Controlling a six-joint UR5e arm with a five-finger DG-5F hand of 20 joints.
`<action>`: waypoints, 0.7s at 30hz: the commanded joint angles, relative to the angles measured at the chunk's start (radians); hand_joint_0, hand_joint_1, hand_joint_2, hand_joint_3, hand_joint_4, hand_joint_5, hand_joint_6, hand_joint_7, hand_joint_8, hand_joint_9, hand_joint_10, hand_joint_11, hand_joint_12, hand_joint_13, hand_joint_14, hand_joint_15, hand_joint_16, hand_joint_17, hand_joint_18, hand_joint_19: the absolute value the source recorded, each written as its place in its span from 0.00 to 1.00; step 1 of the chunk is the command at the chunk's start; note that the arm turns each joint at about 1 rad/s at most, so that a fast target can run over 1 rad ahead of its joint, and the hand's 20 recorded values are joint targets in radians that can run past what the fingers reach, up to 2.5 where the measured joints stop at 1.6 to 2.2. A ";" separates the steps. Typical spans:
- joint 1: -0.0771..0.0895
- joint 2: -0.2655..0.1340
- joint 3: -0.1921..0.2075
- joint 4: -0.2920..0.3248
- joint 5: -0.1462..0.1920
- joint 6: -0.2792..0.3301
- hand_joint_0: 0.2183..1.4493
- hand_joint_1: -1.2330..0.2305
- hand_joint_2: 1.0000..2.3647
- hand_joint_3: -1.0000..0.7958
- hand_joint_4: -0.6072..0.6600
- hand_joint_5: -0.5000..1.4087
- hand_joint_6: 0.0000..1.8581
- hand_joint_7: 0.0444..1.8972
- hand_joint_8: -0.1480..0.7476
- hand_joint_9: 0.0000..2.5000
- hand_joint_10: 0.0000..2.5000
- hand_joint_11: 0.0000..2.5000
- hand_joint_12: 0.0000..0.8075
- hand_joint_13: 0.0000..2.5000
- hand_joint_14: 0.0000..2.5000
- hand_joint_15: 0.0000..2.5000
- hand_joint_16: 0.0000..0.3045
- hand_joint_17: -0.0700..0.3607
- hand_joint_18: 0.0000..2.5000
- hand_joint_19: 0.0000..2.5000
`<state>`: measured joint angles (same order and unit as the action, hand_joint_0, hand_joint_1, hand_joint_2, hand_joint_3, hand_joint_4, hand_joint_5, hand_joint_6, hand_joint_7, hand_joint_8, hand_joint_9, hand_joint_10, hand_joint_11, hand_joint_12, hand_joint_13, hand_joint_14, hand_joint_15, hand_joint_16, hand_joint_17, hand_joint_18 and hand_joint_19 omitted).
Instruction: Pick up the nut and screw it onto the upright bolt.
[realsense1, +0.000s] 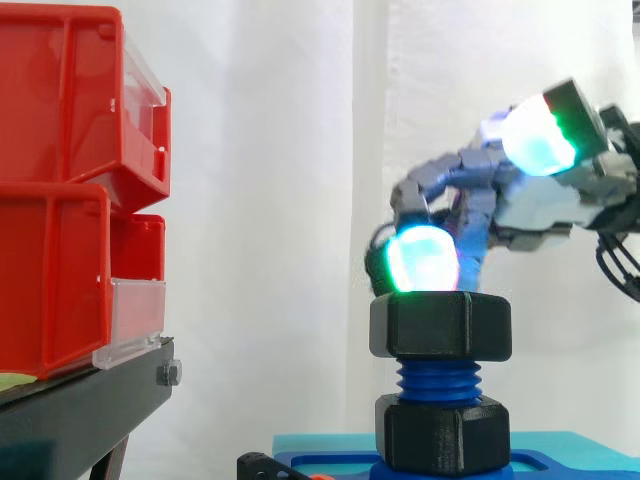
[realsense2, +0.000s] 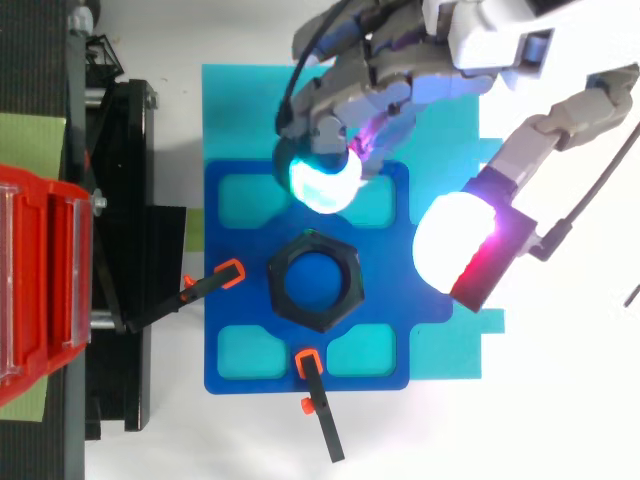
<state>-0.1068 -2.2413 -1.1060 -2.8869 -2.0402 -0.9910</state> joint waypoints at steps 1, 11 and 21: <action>-0.002 0.000 0.029 -0.015 -0.012 0.000 0.21 0.66 0.00 0.28 0.64 0.19 0.27 0.41 0.39 0.35 0.00 0.00 0.36 0.22 0.00 0.00 0.13 0.37 0.15 0.01; 0.033 -0.003 -0.012 -0.014 0.005 -0.003 0.22 0.77 0.00 0.28 0.63 0.18 0.27 0.40 0.41 0.30 0.00 0.00 0.39 0.16 0.00 0.00 0.14 0.38 0.08 0.00; 0.056 -0.001 -0.071 0.101 0.014 0.002 0.22 0.77 0.00 0.28 0.60 0.16 0.27 0.35 0.42 0.21 0.00 0.00 0.41 0.10 0.00 0.00 0.14 0.39 0.00 0.00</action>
<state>-0.0547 -2.2430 -1.1707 -2.8117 -2.0274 -0.9917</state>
